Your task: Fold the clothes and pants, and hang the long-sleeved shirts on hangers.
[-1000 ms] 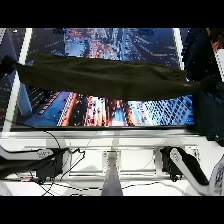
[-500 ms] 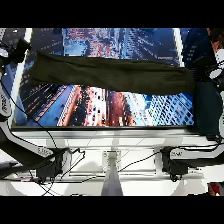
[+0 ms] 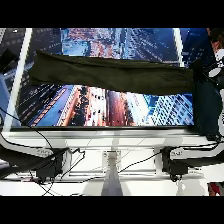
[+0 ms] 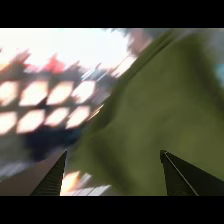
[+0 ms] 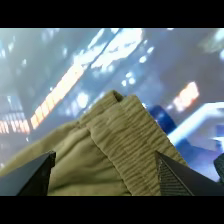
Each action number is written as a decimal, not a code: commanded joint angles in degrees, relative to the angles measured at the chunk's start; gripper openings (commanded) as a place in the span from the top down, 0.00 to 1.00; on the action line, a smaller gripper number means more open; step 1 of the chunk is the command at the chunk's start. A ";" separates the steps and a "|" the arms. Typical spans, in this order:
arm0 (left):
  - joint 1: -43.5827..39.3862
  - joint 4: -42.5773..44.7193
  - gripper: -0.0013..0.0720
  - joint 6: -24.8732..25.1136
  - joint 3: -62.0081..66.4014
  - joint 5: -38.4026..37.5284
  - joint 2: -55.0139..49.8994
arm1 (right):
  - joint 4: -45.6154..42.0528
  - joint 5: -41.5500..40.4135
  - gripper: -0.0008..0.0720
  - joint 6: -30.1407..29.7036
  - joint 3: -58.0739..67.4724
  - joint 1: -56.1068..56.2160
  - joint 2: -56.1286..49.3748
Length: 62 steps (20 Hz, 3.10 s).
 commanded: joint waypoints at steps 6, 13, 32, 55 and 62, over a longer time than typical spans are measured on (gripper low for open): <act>2.23 -14.93 0.13 4.85 -25.22 5.73 7.41 | -0.04 4.35 0.04 -7.28 0.07 0.02 0.20; 1.40 -35.45 0.13 4.96 -32.39 30.03 2.34 | -0.04 4.42 0.04 -12.00 0.07 0.04 0.20; -8.20 -30.91 0.95 35.08 -16.90 20.31 20.06 | 0.50 10.45 0.95 -18.10 20.90 26.84 -0.68; -19.65 -32.92 0.95 28.55 -17.14 -0.15 28.37 | -10.29 23.74 0.95 -3.34 41.33 65.92 -19.08; -53.00 -40.61 0.93 22.73 -17.14 18.32 12.55 | -13.20 39.58 0.95 -5.03 41.29 36.98 -8.96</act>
